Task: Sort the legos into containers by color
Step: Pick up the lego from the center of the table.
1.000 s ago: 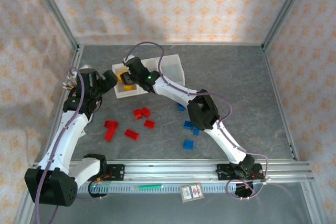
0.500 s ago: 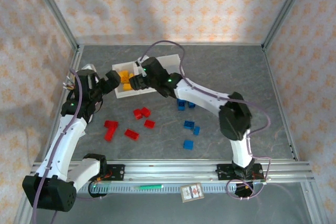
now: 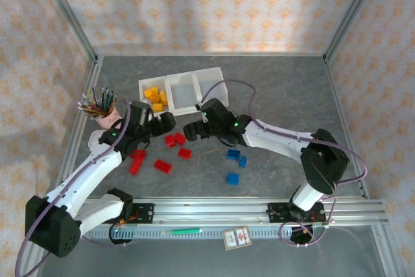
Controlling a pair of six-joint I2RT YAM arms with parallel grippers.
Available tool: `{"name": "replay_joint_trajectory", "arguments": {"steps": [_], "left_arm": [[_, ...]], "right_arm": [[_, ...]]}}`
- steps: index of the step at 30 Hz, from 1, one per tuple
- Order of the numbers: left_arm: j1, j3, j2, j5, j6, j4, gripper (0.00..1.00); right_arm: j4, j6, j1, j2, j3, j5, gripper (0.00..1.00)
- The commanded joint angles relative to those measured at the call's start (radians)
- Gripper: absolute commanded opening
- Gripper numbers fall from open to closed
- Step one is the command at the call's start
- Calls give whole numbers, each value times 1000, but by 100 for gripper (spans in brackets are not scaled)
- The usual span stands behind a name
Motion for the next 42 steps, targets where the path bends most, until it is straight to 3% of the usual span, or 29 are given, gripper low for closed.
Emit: {"name": "replay_joint_trajectory", "arguments": {"steps": [1, 8, 15, 42], "left_arm": [[-47, -51, 50, -28, -72, 71, 88], [-123, -44, 210, -61, -106, 142, 80], [-160, -6, 336, -67, -99, 187, 70], [-189, 149, 619, -141, -5, 146, 44]], "right_arm": [[17, 39, -14, -64, -60, -72, 100], [55, 57, -70, -96, -153, -161, 100], [77, 53, -104, -115, -199, -170, 100], [150, 65, -222, -167, -313, -227, 100]]}}
